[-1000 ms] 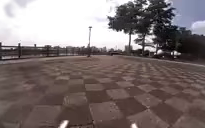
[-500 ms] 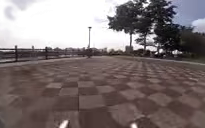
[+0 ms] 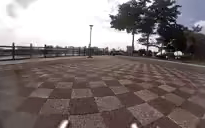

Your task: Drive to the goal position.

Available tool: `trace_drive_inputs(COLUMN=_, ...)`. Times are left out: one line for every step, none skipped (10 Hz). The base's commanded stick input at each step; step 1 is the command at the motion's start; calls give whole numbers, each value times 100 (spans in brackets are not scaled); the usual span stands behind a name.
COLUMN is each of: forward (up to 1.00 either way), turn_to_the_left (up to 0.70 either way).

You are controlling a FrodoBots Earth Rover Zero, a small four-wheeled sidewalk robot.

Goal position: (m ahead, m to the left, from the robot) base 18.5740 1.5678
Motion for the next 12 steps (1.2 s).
trace_drive_inputs(forward=100, turn_to_the_left=0)
trace_drive_inputs(forward=100, turn_to_the_left=0)
trace_drive_inputs(forward=100, turn_to_the_left=0)
trace_drive_inputs(forward=100, turn_to_the_left=0)
trace_drive_inputs(forward=100, turn_to_the_left=0)
trace_drive_inputs(forward=100, turn_to_the_left=0)
trace_drive_inputs(forward=100, turn_to_the_left=0)
trace_drive_inputs(forward=100, turn_to_the_left=0)
trace_drive_inputs(forward=100, turn_to_the_left=0)
trace_drive_inputs(forward=100, turn_to_the_left=0)
trace_drive_inputs(forward=100, turn_to_the_left=0)
trace_drive_inputs(forward=100, turn_to_the_left=0)
